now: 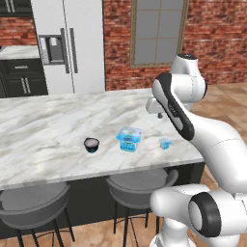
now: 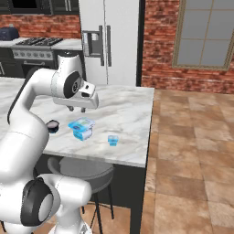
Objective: Stack the yogurt containers by placing the smaller containers on top of the larger containers.
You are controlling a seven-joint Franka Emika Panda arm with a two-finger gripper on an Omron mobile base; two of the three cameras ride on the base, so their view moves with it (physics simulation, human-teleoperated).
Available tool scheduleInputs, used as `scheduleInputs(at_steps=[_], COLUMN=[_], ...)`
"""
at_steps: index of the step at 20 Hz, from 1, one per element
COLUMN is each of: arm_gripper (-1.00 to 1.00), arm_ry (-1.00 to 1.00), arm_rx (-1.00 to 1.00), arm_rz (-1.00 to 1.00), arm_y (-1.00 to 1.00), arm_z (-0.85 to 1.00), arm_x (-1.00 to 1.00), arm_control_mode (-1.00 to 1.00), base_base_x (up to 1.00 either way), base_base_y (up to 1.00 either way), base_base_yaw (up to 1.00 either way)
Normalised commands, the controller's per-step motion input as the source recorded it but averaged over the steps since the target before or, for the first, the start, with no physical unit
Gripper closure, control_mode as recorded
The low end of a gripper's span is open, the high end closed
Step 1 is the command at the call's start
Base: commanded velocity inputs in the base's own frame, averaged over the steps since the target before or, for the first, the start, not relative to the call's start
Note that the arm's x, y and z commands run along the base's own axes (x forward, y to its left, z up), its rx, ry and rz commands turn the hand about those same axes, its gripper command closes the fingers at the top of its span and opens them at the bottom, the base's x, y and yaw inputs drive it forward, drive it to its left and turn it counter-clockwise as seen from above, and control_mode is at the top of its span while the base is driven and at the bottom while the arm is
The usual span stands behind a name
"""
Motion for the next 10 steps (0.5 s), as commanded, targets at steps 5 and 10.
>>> scheduleInputs(at_steps=[5, 10], arm_gripper=[-1.00, -1.00], arm_ry=[0.00, -0.01], arm_rx=[0.00, 0.00], arm_rz=[0.00, 0.00], arm_y=[0.00, 0.00], arm_z=[0.00, 0.00], arm_x=[0.00, -0.03], arm_control_mode=[-1.00, -1.00], base_base_x=[0.00, 0.00], base_base_y=[0.00, 0.00], base_base_yaw=[0.00, 0.00])
